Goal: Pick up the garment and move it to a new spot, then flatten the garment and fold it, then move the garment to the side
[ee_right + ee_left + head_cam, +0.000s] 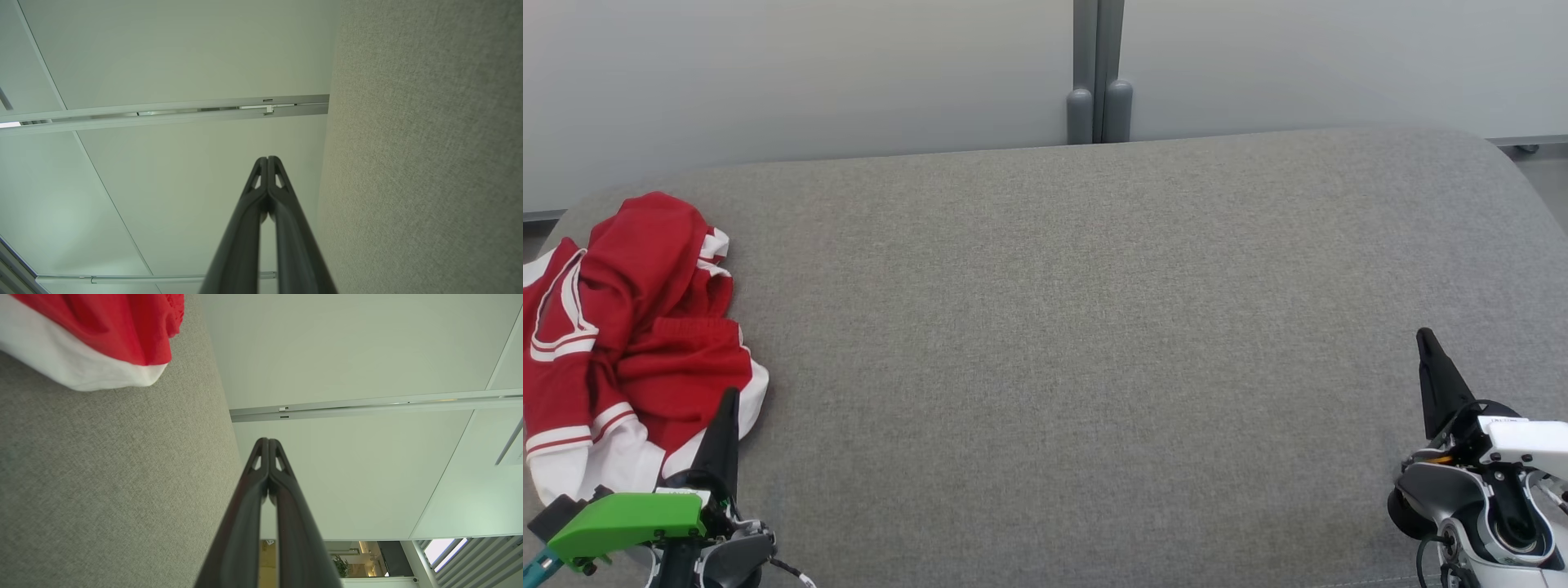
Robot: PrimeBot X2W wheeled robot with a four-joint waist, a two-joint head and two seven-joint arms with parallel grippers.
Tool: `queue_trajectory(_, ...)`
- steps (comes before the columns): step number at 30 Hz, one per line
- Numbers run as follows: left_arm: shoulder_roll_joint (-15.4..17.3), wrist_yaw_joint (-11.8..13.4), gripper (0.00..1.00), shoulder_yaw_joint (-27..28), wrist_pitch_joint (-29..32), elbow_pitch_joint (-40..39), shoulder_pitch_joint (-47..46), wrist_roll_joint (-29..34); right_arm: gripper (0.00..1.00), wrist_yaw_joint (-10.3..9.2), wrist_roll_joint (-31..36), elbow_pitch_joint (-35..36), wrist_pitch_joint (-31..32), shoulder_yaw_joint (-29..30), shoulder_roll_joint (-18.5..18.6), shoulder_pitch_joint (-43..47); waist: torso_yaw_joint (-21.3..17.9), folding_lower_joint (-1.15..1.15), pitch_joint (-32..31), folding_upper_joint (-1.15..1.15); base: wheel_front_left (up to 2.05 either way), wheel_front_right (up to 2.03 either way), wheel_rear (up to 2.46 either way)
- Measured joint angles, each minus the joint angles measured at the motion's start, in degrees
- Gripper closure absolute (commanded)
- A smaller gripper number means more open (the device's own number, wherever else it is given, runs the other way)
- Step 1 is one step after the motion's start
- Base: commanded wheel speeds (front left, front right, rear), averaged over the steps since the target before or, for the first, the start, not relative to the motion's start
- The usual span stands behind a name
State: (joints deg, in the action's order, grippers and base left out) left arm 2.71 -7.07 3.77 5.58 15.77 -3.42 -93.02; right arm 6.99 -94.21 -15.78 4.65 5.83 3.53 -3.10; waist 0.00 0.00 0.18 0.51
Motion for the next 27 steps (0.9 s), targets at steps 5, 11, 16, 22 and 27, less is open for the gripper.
queue_trajectory(5, 0.00, 0.00, 1.00, 0.00, 0.00, 0.00, 0.00, 0.00, 1.00, 0.00, 0.00, 0.00, 0.01, 0.01, 0.00, 0.00, 0.00, 0.00, 0.00, 0.00, 0.00, 0.00, 0.00)
queue_trajectory(11, 0.00, 0.00, 1.00, 0.01, 0.01, 0.00, 0.00, 0.00, 1.00, 0.00, 0.00, 0.00, 0.01, 0.03, -0.01, 0.00, 0.00, 0.00, 0.00, 0.00, 0.00, 0.00, 0.00)
queue_trajectory(16, 0.00, 0.00, 1.00, 0.01, 0.01, 0.00, 0.00, 0.00, 1.00, 0.01, 0.01, 0.00, 0.01, 0.08, -0.01, 0.00, 0.00, 0.00, 0.00, 0.00, 0.00, 0.00, 0.00)
queue_trajectory(22, 0.00, 0.00, 1.00, 0.02, 0.01, 0.00, 0.00, 0.00, 1.00, 0.01, 0.01, 0.00, 0.01, 0.09, -0.02, 0.00, 0.00, 0.00, 0.00, 0.00, 0.00, 0.00, 0.00)
queue_trajectory(27, -0.01, 0.00, 1.00, 0.03, 0.11, 0.00, 0.00, 0.00, 1.00, 0.01, 0.01, 0.00, 0.01, 0.11, -0.02, 0.00, 0.00, 0.00, 0.00, 0.00, 0.00, 0.00, 0.00)
